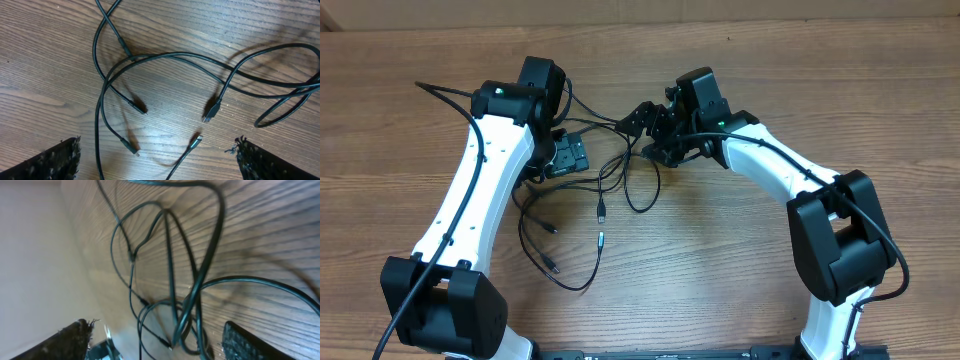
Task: Untangle cables
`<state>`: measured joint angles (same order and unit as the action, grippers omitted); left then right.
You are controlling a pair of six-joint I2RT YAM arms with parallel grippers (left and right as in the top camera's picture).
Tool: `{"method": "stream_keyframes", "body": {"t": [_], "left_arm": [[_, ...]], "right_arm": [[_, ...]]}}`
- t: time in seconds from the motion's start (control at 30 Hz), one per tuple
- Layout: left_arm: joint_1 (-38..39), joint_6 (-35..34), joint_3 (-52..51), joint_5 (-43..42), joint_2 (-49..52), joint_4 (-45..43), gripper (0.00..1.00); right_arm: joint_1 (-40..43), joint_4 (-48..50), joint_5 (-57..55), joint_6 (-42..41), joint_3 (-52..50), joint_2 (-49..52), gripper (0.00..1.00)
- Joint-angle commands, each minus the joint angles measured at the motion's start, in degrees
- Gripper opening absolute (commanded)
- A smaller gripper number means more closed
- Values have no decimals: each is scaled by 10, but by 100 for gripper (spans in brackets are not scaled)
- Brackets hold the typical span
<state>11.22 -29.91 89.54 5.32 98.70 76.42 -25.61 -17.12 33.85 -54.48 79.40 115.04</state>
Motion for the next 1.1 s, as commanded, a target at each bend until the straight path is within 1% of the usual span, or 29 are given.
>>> {"method": "stream_keyframes", "body": {"t": [0.0,0.03,0.1,0.13,0.17,0.2,0.37,0.53,0.6,0.63,0.73,0.9,1.07], "left_arm": [[0,-8,-2,-5,-11,-2,100],[0,-8,-2,-5,-11,-2,100],[1,-7,-2,-5,-11,-2,100],[1,-7,-2,-5,-11,-2,100],[1,-7,-2,-5,-11,-2,100],[1,-8,-2,-5,-11,-2,100],[0,-8,-2,-10,-11,-1,100],[1,-3,-2,-9,-11,1,100],[0,-3,-2,-9,-11,1,100],[1,-3,-2,-9,-11,0,99],[0,-3,-2,-9,-11,0,100],[0,-3,-2,-9,-11,0,100],[1,-3,-2,-9,-11,0,100]], "right_arm": [[-21,13,-73,-31,13,2,77],[-26,21,-84,-31,13,2,76],[-35,33,-100,-38,13,2,68],[-38,37,-110,-43,13,2,61],[-40,39,-125,-48,13,2,51],[-40,36,-135,-59,13,2,47],[-40,31,-170,-82,13,2,42],[-40,22,-184,-99,12,2,26],[-40,19,-184,-98,12,2,18],[-40,17,-184,-98,12,2,13],[-40,13,-184,-98,12,2,4],[-40,10,-184,-92,12,2,4],[-36,3,-173,-48,13,-6,4]]}}
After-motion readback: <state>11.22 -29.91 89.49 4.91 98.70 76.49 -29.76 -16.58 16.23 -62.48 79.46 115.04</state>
